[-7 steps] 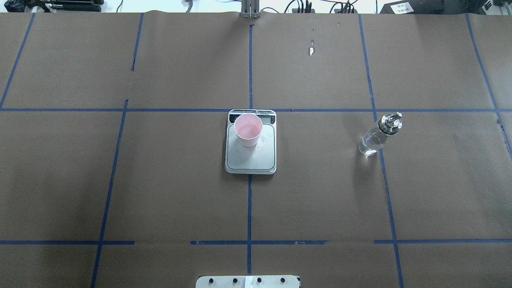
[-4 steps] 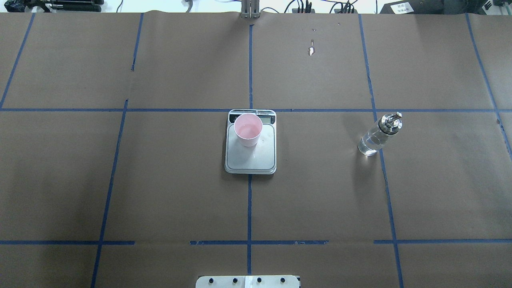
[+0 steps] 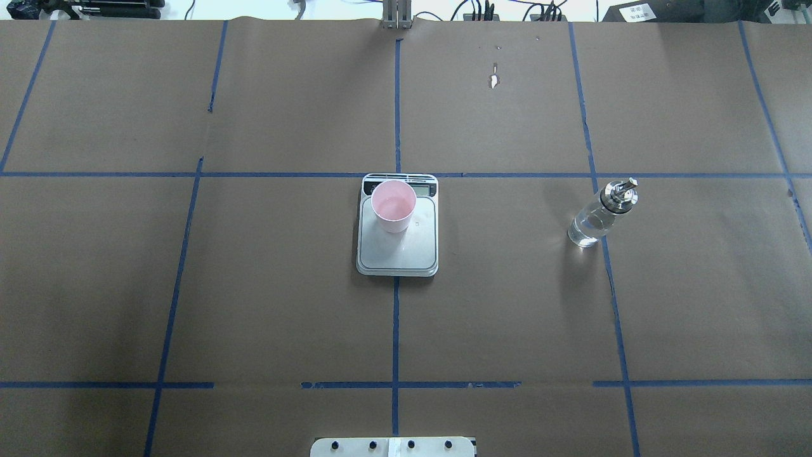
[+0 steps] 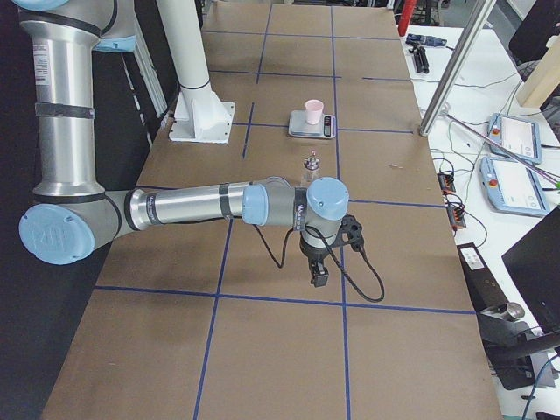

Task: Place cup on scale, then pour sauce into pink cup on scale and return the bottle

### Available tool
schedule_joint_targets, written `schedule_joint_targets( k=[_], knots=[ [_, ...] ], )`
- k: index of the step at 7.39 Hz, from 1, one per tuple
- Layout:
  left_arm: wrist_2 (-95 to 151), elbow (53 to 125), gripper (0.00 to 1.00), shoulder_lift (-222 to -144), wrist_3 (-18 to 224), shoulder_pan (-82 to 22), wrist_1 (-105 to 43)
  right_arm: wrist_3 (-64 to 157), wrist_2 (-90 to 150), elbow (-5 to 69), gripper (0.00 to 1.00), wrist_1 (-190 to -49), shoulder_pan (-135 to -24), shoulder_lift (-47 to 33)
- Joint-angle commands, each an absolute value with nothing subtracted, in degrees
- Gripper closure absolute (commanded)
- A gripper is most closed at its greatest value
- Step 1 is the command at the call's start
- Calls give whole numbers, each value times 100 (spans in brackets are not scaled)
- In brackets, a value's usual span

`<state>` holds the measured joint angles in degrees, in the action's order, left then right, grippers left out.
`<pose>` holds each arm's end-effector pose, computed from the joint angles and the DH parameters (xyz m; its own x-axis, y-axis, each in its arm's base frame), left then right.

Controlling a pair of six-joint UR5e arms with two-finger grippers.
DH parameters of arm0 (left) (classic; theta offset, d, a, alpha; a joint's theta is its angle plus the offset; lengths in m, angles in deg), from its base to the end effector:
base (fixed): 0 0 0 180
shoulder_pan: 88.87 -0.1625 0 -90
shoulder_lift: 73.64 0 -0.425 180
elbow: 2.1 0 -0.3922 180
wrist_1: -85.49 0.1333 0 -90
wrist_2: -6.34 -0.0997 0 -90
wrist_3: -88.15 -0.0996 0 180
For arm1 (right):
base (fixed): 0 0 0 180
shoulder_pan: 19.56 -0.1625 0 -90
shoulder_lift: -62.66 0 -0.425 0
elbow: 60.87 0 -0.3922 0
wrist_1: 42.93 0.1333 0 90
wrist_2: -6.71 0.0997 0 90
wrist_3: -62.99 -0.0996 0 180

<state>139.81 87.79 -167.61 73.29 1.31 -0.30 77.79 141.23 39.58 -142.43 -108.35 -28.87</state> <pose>-0.0664 -0.5198 0.6330 0.7023 0.2502 -0.6665 -0.1831 0.9682 0.1705 0.0534 -0.4763 0.5986 0.6839 -0.2631 0.6804 0.2025 0.9645 0.1693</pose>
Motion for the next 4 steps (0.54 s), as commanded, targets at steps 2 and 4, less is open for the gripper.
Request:
schedule_joint_targets(
  k=[2, 4],
  knots=[
    [14353, 8843, 0, -16786, 7978, 130, 138, 7784, 14128, 3951, 0, -14242, -10815, -2874],
    [14327, 8834, 0, -16786, 8349, 122, 85, 7776, 14128, 3959, 0, -14242, -10815, -2866]
  ],
)
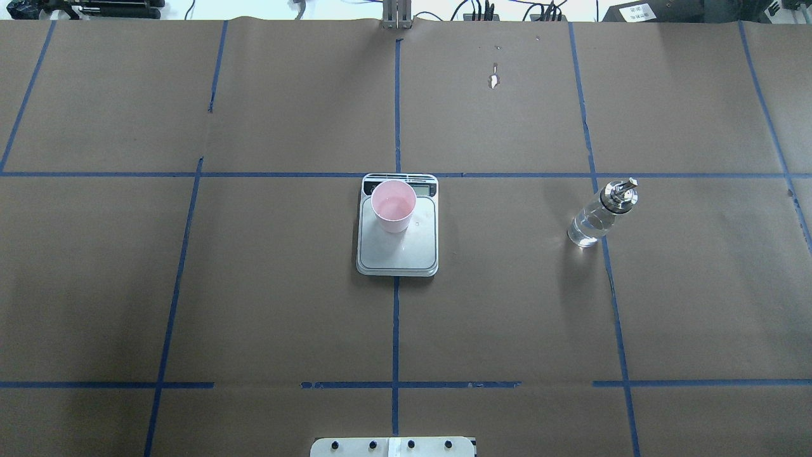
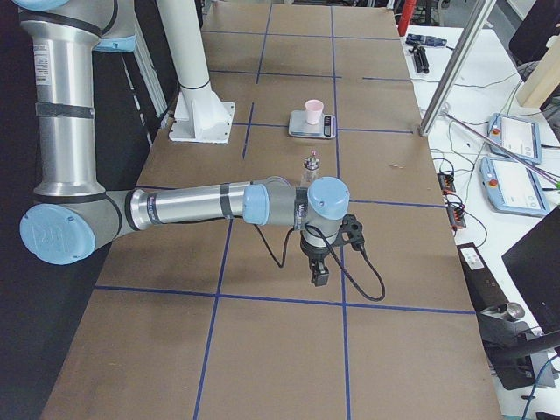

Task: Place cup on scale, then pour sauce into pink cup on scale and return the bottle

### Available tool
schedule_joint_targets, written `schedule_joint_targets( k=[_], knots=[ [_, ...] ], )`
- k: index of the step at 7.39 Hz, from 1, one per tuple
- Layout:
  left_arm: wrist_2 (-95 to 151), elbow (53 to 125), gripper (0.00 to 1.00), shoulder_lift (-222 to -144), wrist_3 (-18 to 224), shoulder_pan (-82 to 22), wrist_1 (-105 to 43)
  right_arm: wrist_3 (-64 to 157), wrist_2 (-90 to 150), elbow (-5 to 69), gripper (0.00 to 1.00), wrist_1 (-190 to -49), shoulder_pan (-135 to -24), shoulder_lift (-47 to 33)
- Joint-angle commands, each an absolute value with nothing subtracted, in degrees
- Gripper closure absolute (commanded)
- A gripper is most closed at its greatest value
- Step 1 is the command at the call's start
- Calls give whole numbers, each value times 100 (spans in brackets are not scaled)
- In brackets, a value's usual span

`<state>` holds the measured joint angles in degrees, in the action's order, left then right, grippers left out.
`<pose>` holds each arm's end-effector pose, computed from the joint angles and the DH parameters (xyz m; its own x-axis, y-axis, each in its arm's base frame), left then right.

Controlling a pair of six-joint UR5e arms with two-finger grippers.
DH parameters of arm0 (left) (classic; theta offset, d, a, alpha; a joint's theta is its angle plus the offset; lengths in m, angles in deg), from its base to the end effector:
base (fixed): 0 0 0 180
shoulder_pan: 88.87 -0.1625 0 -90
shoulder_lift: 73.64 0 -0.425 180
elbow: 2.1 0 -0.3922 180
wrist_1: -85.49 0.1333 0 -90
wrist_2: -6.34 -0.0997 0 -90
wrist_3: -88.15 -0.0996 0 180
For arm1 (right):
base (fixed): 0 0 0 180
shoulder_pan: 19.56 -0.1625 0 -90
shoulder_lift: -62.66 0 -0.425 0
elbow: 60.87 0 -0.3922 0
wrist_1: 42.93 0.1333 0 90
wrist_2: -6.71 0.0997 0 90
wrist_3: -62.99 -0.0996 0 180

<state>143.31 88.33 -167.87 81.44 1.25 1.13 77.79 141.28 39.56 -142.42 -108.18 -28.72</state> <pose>-0.0616 -0.5206 0.6241 0.6779 0.1030 -0.7279 -0.0776 0.9946 0.0684 0.0519 -0.4776 0.5974 0.6825 -0.2667 0.6804 0.2052 0.9635 0.1718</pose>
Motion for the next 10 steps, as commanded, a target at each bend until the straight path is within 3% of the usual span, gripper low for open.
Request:
schedule_joint_targets(
  k=[1, 10],
  knots=[
    [14327, 8843, 0, -16786, 8341, 122, 85, 7776, 14128, 3959, 0, -14242, -10807, -2865],
    [14318, 8782, 0, -16786, 8376, 113, -47, 7767, 14136, 3960, 0, -13937, -10736, -2839]
  ],
)
